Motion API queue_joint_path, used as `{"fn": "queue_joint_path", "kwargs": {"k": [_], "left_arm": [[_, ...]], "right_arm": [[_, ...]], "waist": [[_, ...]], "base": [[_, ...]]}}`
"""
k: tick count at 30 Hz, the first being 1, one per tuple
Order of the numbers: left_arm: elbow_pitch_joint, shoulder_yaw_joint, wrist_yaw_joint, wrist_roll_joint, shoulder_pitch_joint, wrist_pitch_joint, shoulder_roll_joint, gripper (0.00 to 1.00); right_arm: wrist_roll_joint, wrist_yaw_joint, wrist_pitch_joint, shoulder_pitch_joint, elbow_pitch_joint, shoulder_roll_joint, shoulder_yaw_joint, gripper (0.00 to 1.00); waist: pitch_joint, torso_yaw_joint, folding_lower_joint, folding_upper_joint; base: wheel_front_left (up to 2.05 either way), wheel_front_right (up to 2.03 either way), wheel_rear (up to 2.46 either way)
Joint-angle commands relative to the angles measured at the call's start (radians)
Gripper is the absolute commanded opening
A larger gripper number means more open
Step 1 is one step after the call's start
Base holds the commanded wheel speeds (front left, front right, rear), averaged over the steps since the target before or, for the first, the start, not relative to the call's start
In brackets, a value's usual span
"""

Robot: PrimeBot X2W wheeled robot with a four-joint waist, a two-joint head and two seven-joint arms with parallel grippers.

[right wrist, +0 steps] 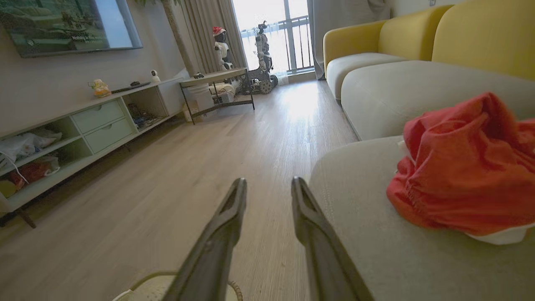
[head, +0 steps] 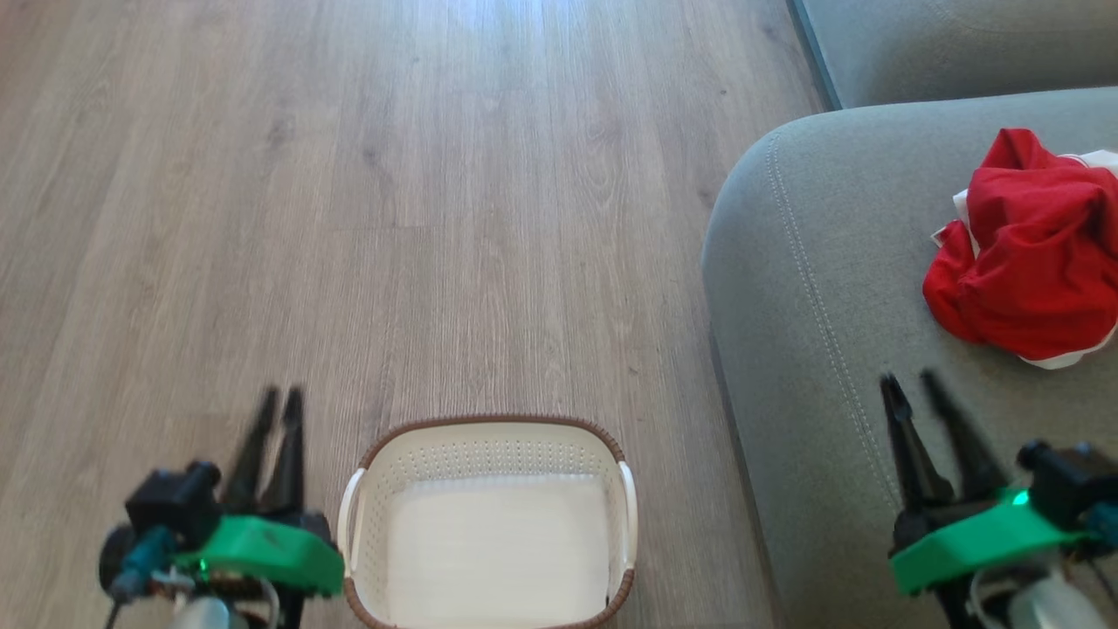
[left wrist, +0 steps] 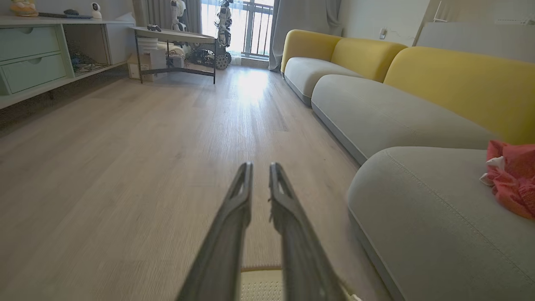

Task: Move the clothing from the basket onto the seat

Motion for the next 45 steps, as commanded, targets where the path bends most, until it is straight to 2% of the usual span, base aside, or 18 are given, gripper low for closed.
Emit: {"fn": "queue_joint_path", "kwargs": {"k": [1, 45], "left_arm": [[0.017, -0.001, 0.0, -0.002, 0.01, 0.001, -0.003, 0.0], [0.04, 0.102, -0.054, -0.429, -0.026, 0.124, -0.047, 0.0]], "right_arm": [[0.002, 0.0, 0.001, 0.007, 0.021, 0.003, 0.003, 0.0], [0.421, 0.0, 0.113, -0.042, 0.06, 0.051, -0.049, 0.0]], "waist": [[0.0, 0.0, 0.0, -0.0001], [0.003, 0.002, 0.0, -0.0001]], "base": [[0.0, 0.0, 0.0], [0.0, 0.0, 0.0]]}}
